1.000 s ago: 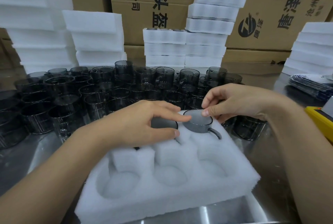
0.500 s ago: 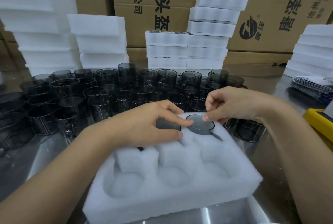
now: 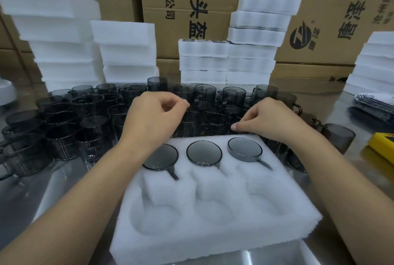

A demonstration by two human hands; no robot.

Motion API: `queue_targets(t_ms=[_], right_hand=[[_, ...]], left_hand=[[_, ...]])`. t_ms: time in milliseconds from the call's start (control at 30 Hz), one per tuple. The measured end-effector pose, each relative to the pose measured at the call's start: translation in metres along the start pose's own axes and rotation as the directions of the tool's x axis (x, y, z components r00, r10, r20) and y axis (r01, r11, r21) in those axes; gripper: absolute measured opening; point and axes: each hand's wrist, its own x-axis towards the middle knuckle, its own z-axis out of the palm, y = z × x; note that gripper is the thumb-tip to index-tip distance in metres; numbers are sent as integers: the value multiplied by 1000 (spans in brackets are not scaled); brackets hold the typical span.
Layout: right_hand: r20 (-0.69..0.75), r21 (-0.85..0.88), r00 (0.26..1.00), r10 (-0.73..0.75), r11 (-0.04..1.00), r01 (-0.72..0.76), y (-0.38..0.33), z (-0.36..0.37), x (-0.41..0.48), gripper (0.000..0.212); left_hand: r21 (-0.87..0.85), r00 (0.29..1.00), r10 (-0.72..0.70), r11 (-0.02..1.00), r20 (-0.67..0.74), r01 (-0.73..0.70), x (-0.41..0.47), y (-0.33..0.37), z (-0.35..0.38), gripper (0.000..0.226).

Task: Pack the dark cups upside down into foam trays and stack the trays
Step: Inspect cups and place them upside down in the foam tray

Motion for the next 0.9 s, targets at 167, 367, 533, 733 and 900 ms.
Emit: queue_targets(t_ms=[167, 367, 533, 733, 900], right_hand=[[71, -144, 997, 19, 990, -9, -15, 5, 6, 25], [-17, -201, 997, -71, 977, 66, -19, -1, -9, 27], [-184, -95, 964, -192, 980, 177, -19, -17, -23, 23], [-288, 384, 936, -203, 871, 307, -21, -10, -25, 16], [-267, 531, 929, -258, 764, 365, -29, 9, -28, 16]], left_hand=[[-3, 998, -32, 999, 59, 32, 1, -2, 1, 18], [-52, 992, -39, 998, 121, 45, 2, -2, 4, 22], [-103, 983, -17, 994, 182, 36, 2, -2, 4, 24], [-223, 959, -59, 967, 278, 124, 4, -2, 5, 13], [-281, 919, -126, 929, 374, 242, 7, 0, 2, 23]])
